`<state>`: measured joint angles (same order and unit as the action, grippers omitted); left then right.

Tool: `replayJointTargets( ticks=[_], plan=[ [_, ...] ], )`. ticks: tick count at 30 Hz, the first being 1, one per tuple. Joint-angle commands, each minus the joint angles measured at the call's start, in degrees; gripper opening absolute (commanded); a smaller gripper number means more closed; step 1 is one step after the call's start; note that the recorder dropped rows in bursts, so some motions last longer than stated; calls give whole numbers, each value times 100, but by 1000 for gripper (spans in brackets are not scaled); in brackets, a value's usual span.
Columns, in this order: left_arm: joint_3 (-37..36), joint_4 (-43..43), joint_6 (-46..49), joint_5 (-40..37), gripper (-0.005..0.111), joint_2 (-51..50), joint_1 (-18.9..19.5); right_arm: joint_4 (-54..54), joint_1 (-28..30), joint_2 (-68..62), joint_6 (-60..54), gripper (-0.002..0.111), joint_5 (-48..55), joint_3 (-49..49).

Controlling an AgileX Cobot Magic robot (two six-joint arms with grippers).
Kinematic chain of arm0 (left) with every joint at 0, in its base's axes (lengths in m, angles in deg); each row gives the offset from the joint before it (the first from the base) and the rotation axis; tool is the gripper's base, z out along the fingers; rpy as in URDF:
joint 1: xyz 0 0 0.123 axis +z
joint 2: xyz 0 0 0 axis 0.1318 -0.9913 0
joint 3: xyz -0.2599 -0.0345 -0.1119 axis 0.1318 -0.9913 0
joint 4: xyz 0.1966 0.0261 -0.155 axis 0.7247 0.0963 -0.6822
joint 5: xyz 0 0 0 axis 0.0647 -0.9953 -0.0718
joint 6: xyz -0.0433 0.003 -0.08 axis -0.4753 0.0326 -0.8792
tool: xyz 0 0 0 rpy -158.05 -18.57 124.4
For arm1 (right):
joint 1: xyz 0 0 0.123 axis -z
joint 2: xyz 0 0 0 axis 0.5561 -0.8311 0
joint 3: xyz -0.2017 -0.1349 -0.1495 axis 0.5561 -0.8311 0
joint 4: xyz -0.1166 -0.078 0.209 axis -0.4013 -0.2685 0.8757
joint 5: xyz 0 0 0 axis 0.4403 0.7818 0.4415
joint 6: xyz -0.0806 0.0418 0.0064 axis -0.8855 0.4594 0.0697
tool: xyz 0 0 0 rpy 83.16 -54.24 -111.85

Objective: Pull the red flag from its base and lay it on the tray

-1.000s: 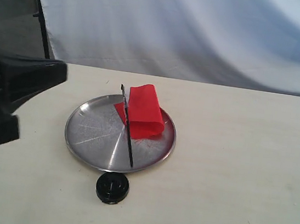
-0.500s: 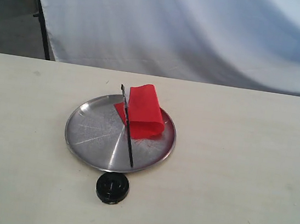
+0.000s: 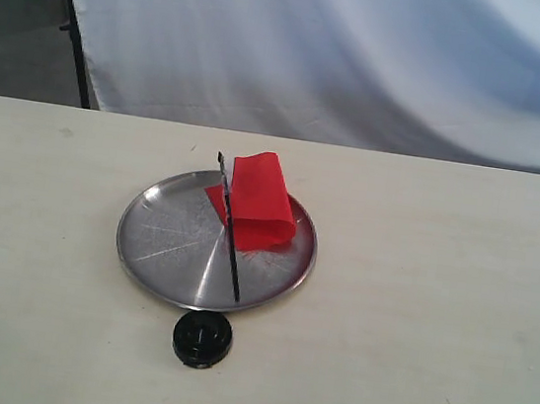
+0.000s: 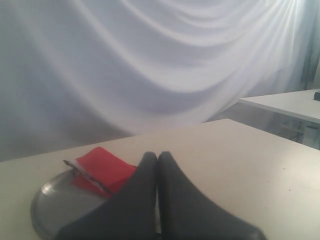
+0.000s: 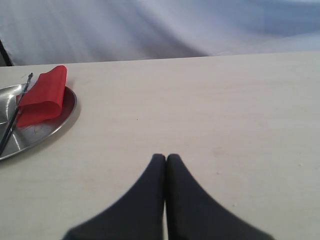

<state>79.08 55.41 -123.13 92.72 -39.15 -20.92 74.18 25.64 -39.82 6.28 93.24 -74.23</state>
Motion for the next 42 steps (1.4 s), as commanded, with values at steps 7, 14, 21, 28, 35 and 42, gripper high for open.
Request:
replayJointTargets(
  ticks=[7, 14, 21, 28, 35, 42],
  plan=[
    [-16, -99, -23, 16, 0, 30, 7, -45, 33, 39, -20, 0, -27, -21],
    [-16, -2628, 2351, 130, 0, 30, 7, -45, 33, 39, -20, 0, -27, -21],
    [-16, -5493, 4998, -890, 0, 30, 7, -45, 33, 39, -20, 0, -27, -21],
    [-16, -6873, 6371, -2303, 0, 30, 7, -45, 33, 39, -20, 0, -27, -21],
    [-16, -6948, 6076, -2827, 0, 30, 7, -45, 33, 39, -20, 0, -27, -21],
    [-16, -6920, 5204, -2689, 0, 30, 7, -45, 33, 39, -20, 0, -27, -21]
  ],
)
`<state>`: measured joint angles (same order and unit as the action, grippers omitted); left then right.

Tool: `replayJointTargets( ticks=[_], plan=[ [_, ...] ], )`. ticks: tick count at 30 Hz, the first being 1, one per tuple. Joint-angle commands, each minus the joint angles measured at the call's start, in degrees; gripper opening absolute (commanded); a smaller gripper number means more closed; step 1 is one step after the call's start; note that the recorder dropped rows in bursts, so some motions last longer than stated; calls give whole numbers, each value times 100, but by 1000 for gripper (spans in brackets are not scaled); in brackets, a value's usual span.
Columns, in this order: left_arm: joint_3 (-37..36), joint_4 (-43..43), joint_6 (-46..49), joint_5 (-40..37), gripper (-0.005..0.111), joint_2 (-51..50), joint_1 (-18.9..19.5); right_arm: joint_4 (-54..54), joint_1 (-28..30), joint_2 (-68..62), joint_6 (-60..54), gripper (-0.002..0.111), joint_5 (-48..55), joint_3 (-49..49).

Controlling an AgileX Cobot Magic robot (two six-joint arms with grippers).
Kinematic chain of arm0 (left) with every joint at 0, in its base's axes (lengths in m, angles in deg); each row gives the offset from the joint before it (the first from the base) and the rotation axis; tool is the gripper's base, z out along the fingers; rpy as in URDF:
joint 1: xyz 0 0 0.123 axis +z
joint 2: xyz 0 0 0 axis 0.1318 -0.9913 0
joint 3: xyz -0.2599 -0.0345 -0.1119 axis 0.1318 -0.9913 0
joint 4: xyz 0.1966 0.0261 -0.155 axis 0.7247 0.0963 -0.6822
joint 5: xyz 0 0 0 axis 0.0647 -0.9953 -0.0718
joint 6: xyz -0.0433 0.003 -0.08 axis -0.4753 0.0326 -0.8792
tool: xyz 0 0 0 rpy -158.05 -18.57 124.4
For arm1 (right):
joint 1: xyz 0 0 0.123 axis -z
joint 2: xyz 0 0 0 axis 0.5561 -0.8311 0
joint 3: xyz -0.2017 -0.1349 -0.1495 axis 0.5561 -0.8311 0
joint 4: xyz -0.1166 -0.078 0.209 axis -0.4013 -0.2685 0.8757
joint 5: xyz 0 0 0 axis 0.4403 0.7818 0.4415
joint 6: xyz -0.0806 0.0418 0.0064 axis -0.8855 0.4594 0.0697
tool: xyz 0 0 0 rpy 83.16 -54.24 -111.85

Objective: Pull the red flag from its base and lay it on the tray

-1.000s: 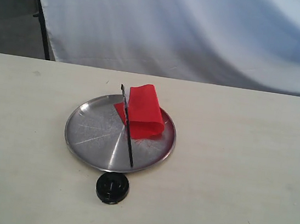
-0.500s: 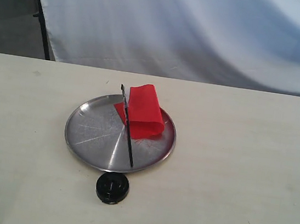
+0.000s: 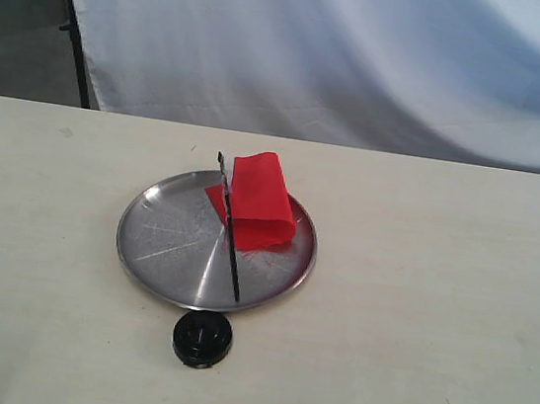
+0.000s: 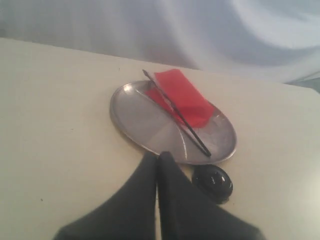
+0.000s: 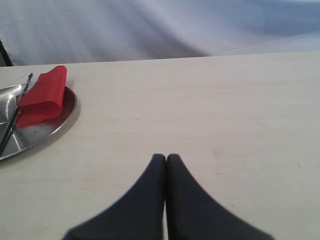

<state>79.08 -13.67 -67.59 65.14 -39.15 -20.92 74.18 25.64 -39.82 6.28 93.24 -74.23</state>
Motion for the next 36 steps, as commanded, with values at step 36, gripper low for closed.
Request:
replayJointTargets(
  ticks=[36],
  plan=[
    [-16, -313, 1371, -614, 0, 30, 7, -45, 33, 39, -20, 0, -26, -21]
  ],
)
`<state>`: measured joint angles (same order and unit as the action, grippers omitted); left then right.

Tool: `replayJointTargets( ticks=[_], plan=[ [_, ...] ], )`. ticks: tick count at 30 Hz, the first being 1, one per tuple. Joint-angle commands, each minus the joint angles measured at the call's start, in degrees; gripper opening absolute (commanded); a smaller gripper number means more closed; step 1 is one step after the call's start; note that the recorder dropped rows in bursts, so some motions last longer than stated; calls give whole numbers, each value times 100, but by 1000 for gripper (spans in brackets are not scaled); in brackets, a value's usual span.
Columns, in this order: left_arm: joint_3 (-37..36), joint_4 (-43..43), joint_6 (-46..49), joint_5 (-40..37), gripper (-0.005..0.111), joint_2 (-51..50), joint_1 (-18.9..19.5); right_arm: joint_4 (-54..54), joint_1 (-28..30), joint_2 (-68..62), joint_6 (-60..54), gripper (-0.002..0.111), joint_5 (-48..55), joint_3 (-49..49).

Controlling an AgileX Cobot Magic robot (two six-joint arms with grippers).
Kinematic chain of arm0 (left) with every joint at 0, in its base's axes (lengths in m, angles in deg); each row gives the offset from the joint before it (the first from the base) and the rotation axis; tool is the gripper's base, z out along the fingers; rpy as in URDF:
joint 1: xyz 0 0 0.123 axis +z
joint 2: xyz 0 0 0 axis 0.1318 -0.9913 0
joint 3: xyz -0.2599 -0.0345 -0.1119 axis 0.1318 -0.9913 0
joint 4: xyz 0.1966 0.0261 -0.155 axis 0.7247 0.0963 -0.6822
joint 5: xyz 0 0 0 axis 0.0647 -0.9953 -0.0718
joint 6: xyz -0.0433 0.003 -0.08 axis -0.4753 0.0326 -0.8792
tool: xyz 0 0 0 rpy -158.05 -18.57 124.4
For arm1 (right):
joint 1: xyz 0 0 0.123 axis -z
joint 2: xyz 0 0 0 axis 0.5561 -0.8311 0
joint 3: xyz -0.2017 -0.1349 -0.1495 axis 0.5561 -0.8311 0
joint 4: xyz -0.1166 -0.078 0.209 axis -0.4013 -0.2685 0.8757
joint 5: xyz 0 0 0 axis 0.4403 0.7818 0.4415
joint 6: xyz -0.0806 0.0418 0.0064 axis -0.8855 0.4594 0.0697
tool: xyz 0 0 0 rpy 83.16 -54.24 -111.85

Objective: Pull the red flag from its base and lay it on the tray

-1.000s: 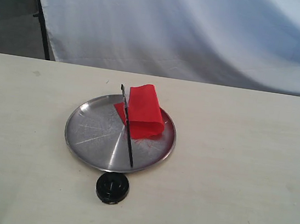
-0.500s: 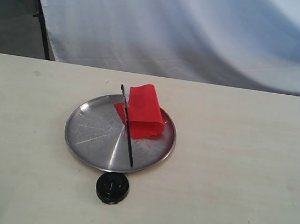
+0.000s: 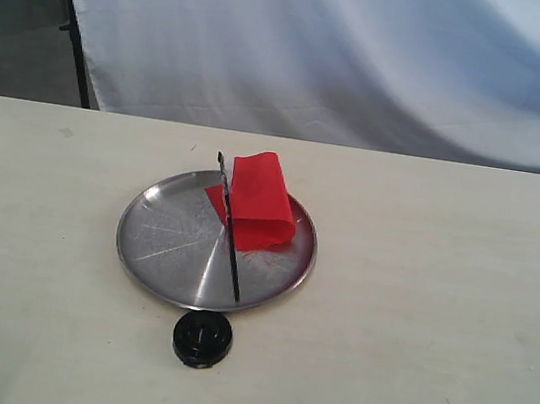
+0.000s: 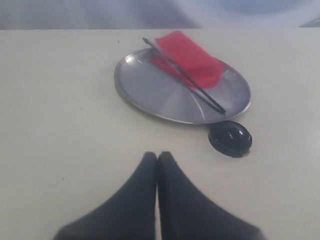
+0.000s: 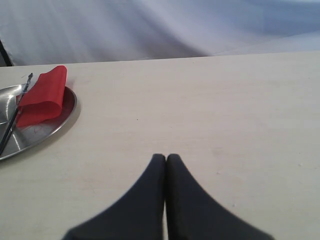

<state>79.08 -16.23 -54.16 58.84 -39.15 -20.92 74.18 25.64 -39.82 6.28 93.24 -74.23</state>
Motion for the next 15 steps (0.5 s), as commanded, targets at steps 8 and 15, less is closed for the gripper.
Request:
replayJointTargets(
  ticks=[8, 15],
  plan=[
    [-16, -57, 27, 16, 0, 30, 7, -45, 33, 39, -20, 0, -11, -21],
    [-16, -57, 6, -18, 0, 176, 7, -45, 33, 39, -20, 0, -22, -21]
  ],
)
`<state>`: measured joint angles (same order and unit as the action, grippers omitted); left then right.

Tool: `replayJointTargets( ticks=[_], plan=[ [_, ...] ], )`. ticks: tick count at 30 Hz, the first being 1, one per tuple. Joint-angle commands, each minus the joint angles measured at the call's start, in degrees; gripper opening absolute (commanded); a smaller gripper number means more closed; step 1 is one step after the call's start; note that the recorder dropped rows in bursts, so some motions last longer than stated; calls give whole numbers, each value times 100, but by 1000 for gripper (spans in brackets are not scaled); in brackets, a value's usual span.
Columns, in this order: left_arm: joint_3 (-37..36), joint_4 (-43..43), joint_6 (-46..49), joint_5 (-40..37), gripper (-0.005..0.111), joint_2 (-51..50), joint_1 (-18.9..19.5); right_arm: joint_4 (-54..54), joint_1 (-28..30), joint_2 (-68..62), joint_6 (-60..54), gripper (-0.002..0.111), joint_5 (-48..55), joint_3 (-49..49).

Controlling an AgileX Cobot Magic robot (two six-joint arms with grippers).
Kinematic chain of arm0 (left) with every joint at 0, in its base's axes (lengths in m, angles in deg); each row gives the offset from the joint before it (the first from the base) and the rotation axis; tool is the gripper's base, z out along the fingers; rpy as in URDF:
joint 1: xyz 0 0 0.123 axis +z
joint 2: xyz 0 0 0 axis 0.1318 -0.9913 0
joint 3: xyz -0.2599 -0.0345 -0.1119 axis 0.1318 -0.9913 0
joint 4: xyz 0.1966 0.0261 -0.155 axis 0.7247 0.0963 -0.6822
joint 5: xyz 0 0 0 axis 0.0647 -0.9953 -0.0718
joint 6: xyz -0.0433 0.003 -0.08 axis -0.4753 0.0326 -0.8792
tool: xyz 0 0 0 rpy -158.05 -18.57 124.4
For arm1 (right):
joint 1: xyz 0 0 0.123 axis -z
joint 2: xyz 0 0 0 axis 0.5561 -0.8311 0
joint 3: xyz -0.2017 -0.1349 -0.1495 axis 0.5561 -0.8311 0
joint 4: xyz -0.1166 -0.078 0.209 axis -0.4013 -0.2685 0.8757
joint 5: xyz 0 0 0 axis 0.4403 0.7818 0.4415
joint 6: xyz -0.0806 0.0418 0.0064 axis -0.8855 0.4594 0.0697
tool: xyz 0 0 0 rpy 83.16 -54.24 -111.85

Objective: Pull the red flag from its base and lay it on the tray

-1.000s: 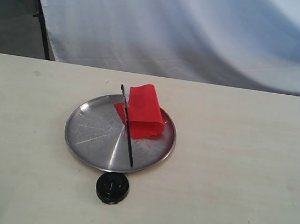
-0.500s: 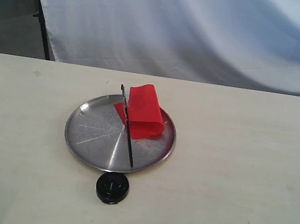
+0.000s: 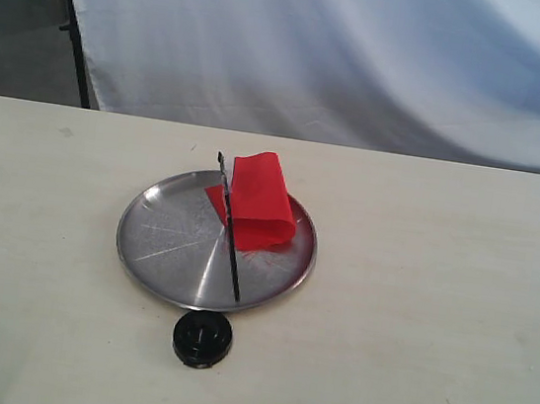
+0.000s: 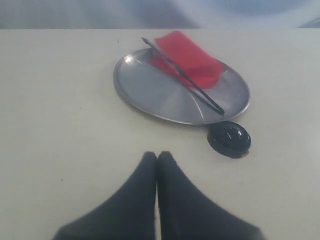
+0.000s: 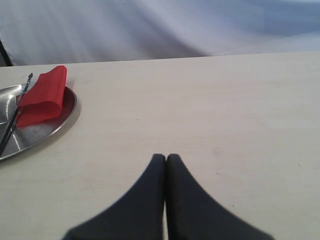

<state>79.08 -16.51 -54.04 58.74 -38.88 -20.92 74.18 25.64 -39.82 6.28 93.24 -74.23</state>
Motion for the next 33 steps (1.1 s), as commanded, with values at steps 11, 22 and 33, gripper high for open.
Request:
replayJointTargets(
  ticks=[11, 22, 33],
  plan=[
    [-16, -29, -6, -255, 0, 650, 7, -45, 33, 39, -20, 0, -22, -21],
    [-16, 6, -18, -360, 0, 799, 7, -45, 33, 39, -20, 0, -22, -21],
    [-16, 6, -180, -360, 0, 799, 7, -45, 33, 39, -20, 0, -22, -21]
  ],
)
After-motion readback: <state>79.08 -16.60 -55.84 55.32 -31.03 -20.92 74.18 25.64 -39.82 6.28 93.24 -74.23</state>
